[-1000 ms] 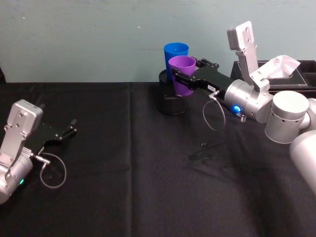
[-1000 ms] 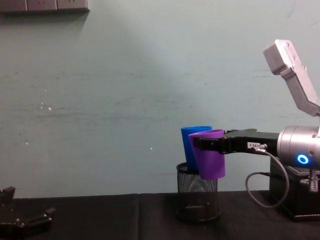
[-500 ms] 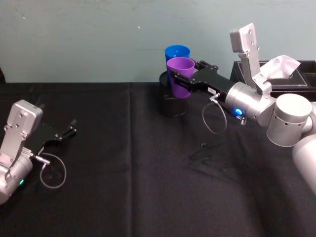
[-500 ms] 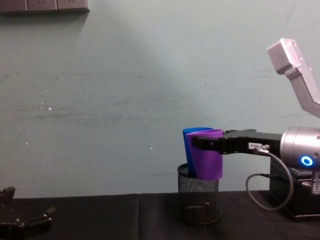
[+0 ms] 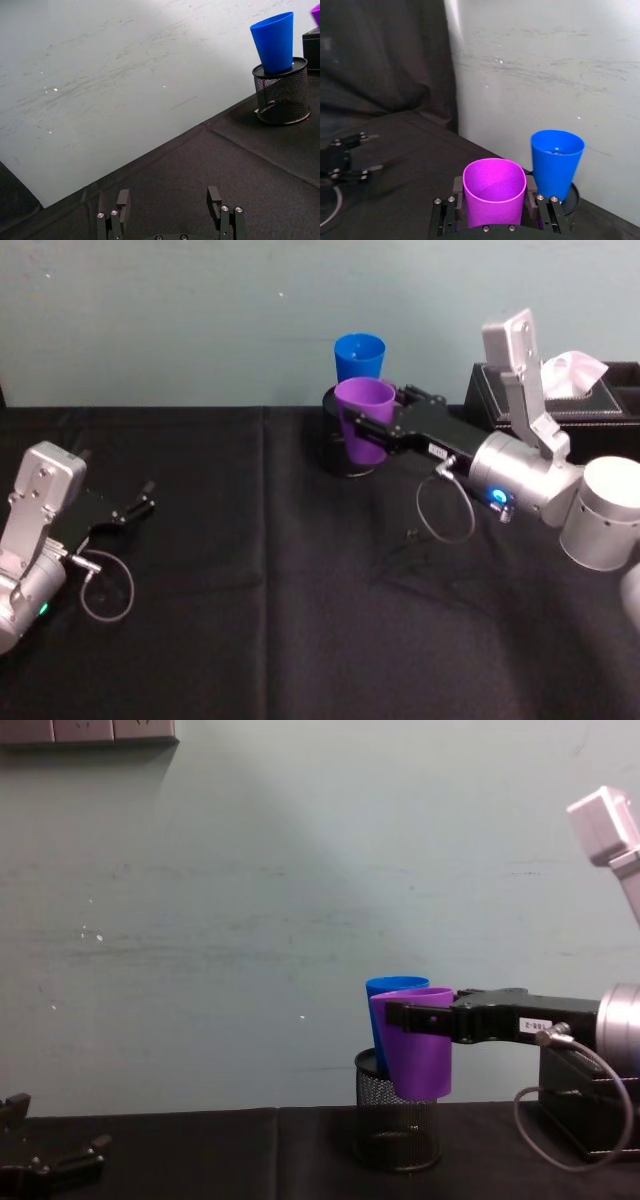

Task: Pick up one cup with a gripper and tap it against the other cup.

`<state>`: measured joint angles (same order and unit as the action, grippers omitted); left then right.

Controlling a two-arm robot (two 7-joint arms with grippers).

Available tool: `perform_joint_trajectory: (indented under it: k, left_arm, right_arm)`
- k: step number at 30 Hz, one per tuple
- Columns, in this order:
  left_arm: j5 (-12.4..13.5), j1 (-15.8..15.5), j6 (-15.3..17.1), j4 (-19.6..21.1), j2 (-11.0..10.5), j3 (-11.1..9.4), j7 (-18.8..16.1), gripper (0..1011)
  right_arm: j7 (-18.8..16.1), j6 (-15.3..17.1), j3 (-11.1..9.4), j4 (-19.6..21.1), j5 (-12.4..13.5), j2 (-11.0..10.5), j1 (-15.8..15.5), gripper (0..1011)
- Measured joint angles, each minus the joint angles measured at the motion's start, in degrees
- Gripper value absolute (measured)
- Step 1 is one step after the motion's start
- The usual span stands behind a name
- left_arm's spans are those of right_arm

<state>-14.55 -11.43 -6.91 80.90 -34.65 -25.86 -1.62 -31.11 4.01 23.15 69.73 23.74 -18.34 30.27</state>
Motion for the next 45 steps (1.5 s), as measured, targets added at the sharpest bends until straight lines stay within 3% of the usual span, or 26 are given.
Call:
perform_joint_trajectory:
  k: [5,10,19,29,36,45]
  left_arm:
    - [0.0,0.0,0.0,0.0,0.0,0.0,0.0,1000]
    - [0.0,0.0,0.0,0.0,0.0,0.0,0.0,1000]
    - [0.0,0.0,0.0,0.0,0.0,0.0,0.0,1000]
    - [0.0,0.0,0.0,0.0,0.0,0.0,0.0,1000]
    - [0.0,0.0,0.0,0.0,0.0,0.0,0.0,1000]
    - [0.0,0.0,0.0,0.0,0.0,0.0,0.0,1000]
  right_arm:
    - [-0.1,-0.1,0.0,5.0,1.5,-2.1,-3.3,718]
    - [-1.2,-2.5,-0.4,8.4,3.2,-4.3,-6.7,719]
    - [-5.1,-6.2,0.0,9.7,5.5,-7.5,-9.6,719]
    - [-13.5,-13.4,2.2,2.3,7.7,-8.7,-8.5,719]
    - [-16.9,-14.9,3.7,-2.6,8.6,-8.3,-6.6,719]
    - [-17.8,-15.0,5.2,-5.8,8.3,-8.0,-5.4,719]
